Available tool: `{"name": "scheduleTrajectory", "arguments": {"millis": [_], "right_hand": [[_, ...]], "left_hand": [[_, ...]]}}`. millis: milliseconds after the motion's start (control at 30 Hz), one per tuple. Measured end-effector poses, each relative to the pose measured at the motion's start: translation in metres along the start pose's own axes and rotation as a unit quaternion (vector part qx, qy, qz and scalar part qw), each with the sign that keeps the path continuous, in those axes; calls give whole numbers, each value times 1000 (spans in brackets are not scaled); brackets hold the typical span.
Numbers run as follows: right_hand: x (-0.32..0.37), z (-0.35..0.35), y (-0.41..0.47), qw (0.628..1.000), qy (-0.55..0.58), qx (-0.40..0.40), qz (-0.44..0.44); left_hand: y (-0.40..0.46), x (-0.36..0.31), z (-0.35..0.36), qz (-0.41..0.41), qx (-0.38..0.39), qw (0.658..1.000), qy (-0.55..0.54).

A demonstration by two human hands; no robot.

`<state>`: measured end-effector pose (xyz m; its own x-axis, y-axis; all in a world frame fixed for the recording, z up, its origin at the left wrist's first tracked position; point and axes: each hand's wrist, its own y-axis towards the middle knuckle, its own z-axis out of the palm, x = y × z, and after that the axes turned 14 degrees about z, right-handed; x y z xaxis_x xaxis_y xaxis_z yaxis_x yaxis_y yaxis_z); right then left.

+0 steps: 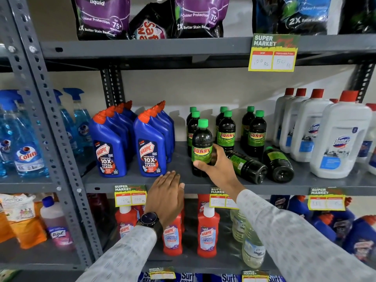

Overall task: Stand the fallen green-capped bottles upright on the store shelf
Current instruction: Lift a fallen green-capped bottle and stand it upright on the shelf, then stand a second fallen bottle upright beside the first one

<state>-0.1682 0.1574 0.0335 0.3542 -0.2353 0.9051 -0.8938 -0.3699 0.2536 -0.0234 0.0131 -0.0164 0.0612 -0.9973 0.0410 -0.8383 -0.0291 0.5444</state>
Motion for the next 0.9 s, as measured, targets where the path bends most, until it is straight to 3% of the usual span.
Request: {"name": "scheduleTrajectory", "arguments": {"millis": [133, 233, 367, 433, 500, 733, 900], "right_hand": [[17, -25, 8, 997, -2, -75, -23], [31, -49, 28, 981, -134, -132, -45], [40, -79, 50, 918, -382, 5, 104], [43, -87, 54, 874, -448, 75, 170], [45, -89, 57, 855, -471, 107, 192], [40, -89, 62, 902, -360, 87, 224], [47, -101, 68, 960, -187, 32, 204]], "left_hand": [[12, 0, -6, 2, -6, 1000, 0], [27, 4, -9, 8, 20, 1000, 0], [33, 9, 2, -14, 68, 998, -13], [32, 8, 7, -23, 62, 998, -18], [31, 7, 9, -26, 55, 998, -17], [29, 5, 7, -30, 47, 998, -16], [28, 3, 5, -32, 47, 998, -11]]}}
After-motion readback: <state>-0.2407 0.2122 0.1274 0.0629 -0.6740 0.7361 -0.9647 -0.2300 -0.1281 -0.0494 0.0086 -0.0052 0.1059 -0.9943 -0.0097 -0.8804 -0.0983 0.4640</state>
